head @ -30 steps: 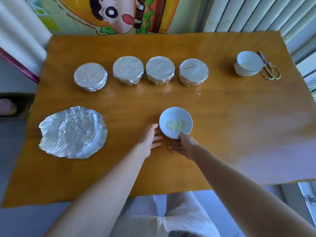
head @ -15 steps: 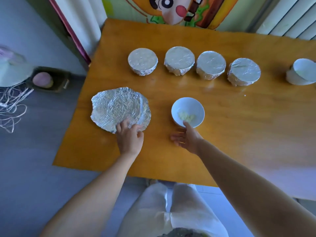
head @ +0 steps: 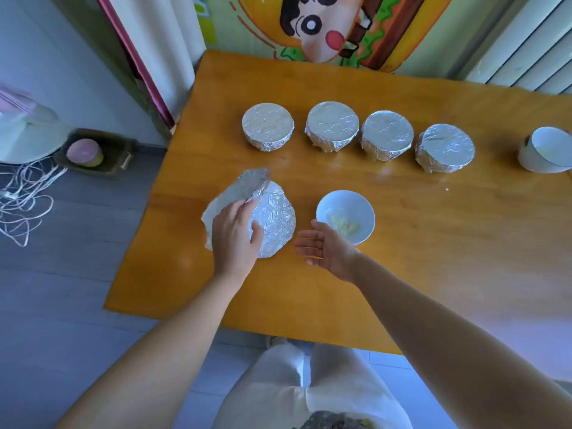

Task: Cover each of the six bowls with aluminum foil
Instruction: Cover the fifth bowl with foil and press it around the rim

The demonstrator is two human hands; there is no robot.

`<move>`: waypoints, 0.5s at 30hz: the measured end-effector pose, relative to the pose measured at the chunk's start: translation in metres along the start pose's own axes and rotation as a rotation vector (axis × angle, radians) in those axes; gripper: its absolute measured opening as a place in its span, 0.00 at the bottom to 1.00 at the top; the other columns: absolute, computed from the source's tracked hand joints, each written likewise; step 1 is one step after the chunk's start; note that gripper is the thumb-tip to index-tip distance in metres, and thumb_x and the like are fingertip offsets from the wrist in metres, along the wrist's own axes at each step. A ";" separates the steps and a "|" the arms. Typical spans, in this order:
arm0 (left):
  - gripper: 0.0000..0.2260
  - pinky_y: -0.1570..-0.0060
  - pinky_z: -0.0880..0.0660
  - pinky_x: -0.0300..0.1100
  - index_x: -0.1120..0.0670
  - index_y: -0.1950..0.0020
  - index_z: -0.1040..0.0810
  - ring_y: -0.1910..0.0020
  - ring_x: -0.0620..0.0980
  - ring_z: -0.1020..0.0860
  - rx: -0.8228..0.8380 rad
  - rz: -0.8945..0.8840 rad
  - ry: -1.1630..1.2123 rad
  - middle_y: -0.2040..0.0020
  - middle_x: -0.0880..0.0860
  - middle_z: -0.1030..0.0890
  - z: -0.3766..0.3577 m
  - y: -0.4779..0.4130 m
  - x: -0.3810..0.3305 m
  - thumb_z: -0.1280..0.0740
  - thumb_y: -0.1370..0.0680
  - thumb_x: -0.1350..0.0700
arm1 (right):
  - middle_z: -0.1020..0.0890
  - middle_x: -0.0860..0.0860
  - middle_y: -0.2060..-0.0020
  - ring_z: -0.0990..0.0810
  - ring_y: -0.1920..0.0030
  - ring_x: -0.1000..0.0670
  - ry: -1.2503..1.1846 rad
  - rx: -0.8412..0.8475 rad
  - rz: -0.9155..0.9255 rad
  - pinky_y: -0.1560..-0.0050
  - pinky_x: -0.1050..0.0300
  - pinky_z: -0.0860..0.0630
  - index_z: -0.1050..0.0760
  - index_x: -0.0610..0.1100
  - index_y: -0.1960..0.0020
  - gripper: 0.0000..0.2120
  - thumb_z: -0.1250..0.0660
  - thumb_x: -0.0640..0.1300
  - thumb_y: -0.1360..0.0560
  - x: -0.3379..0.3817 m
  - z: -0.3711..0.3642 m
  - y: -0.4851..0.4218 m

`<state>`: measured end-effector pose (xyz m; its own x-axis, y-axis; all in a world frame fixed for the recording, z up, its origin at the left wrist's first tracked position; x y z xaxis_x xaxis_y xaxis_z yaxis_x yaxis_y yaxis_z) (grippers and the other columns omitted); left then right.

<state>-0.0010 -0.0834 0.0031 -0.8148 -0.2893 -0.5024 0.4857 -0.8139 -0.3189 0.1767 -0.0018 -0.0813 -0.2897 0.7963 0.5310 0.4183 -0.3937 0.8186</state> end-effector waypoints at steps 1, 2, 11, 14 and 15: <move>0.18 0.44 0.26 0.49 0.60 0.37 0.21 0.43 0.56 0.22 -0.055 0.017 0.087 0.42 0.57 0.20 0.009 -0.010 -0.006 0.40 0.23 0.58 | 0.16 0.44 0.49 0.18 0.53 0.48 -0.012 0.008 0.018 0.55 0.55 0.23 0.23 0.41 0.42 0.20 0.41 0.56 0.20 0.005 -0.002 0.000; 0.17 0.44 0.27 0.45 0.60 0.36 0.21 0.43 0.53 0.23 -0.103 0.041 0.172 0.41 0.57 0.20 0.018 -0.020 -0.011 0.39 0.23 0.60 | 0.17 0.44 0.48 0.18 0.54 0.49 -0.022 0.019 0.037 0.55 0.55 0.23 0.23 0.41 0.41 0.19 0.41 0.55 0.20 0.012 -0.005 0.002; 0.19 0.49 0.24 0.39 0.58 0.38 0.18 0.54 0.43 0.21 -0.468 0.814 1.013 0.50 0.45 0.17 0.045 -0.059 -0.007 0.37 0.27 0.70 | 0.27 0.39 0.35 0.22 0.41 0.42 -0.074 0.065 0.146 0.46 0.50 0.21 0.39 0.40 0.26 0.32 0.37 0.59 0.22 0.054 -0.020 0.015; 0.18 0.54 0.23 0.42 0.53 0.39 0.17 0.55 0.43 0.21 -0.344 1.053 1.223 0.53 0.44 0.18 0.021 -0.046 -0.013 0.36 0.24 0.67 | 0.23 0.40 0.41 0.20 0.45 0.43 -0.114 0.107 0.160 0.47 0.51 0.22 0.35 0.40 0.30 0.33 0.36 0.62 0.24 0.055 -0.011 0.017; 0.16 0.55 0.23 0.43 0.51 0.41 0.17 0.52 0.45 0.19 -0.268 1.096 1.277 0.52 0.46 0.17 0.010 -0.043 -0.015 0.36 0.24 0.66 | 0.21 0.42 0.45 0.20 0.48 0.45 -0.115 0.128 0.167 0.47 0.51 0.22 0.32 0.39 0.32 0.33 0.35 0.63 0.25 0.056 -0.008 0.019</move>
<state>-0.0129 -0.0495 0.0325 0.6012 0.0522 -0.7974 0.7494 -0.3832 0.5400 0.1613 0.0314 -0.0349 -0.1107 0.7751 0.6221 0.5601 -0.4684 0.6832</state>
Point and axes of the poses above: each hand's wrist, its own y-axis away from the middle knuckle, its own z-axis out of the back of the hand, x = y × z, the point moved 7 cm from there along -y, towards the middle knuckle
